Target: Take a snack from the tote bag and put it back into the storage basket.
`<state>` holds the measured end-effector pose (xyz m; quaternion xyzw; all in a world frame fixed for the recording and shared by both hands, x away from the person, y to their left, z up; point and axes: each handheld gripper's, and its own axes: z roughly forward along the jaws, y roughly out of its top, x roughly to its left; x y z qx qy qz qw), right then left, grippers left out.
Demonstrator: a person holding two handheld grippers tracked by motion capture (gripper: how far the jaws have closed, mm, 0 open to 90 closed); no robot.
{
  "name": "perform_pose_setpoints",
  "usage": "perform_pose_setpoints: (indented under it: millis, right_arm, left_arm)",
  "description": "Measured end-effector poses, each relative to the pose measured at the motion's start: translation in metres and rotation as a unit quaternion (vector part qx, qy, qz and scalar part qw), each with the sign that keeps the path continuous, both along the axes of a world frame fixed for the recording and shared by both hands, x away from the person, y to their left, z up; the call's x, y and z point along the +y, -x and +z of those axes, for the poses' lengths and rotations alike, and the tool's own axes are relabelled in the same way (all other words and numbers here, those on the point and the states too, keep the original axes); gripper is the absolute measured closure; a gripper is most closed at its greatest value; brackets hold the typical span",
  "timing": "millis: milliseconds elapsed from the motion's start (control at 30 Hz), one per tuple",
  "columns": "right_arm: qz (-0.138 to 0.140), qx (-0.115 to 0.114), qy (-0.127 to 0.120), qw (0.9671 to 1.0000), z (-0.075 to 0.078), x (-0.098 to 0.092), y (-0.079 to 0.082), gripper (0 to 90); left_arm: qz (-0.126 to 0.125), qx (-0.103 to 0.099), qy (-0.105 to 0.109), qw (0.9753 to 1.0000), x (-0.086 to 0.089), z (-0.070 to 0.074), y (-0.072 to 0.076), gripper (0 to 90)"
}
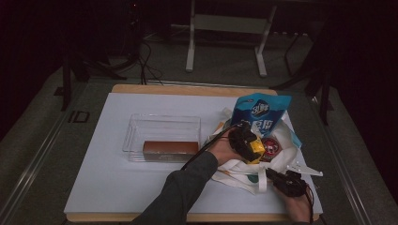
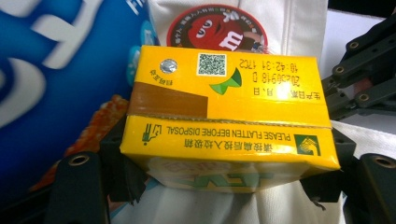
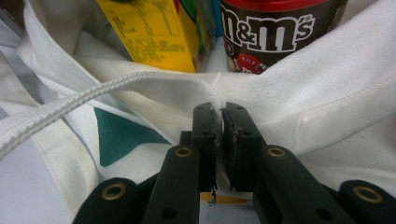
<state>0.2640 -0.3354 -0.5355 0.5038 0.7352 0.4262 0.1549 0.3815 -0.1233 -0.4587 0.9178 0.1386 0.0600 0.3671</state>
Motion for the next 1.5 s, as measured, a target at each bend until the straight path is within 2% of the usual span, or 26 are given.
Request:
perform_pose_setpoints:
  millis: [233,333,467,900,1067,1267,1500]
  right_arm:
    - [0.0,-0.001,0.001,1.0,0.0,0.0,0.0,83.4]
    - [0.001,0.0,0.001,1.0,0.0,0.0,0.0,83.4]
    - [0.0,-0.001,0.001,1.0,0.0,0.0,0.0,83.4]
    - [0.0,-0.002,0.002,1.0,0.0,0.0,0.0,83.4]
    - [0.0,-0.003,0.001,1.0,0.0,0.0,0.0,83.4]
    - [0.0,-0.002,0.001,1.0,0.0,0.0,0.0,83.4]
    - [0.0,-0.003,0.001,1.0,0.0,0.0,0.0,83.4]
  left_arm:
    - [0.014,-0.001,0.029,0.9995,0.013,0.016,0.004,28.9]
    - [0.016,-0.011,0.036,0.9992,0.019,0.024,0.007,28.9]
    - [0.023,-0.011,0.052,0.9983,0.026,0.035,0.008,28.9]
    - [0.03,-0.024,0.065,0.9971,0.047,0.063,0.016,28.9]
    - [0.036,-0.024,0.076,0.9962,0.059,0.074,0.02,28.9]
    - [0.041,-0.033,0.084,0.995,0.077,0.086,0.024,28.9]
    - [0.061,-0.037,0.096,0.9928,0.099,0.097,0.026,28.9]
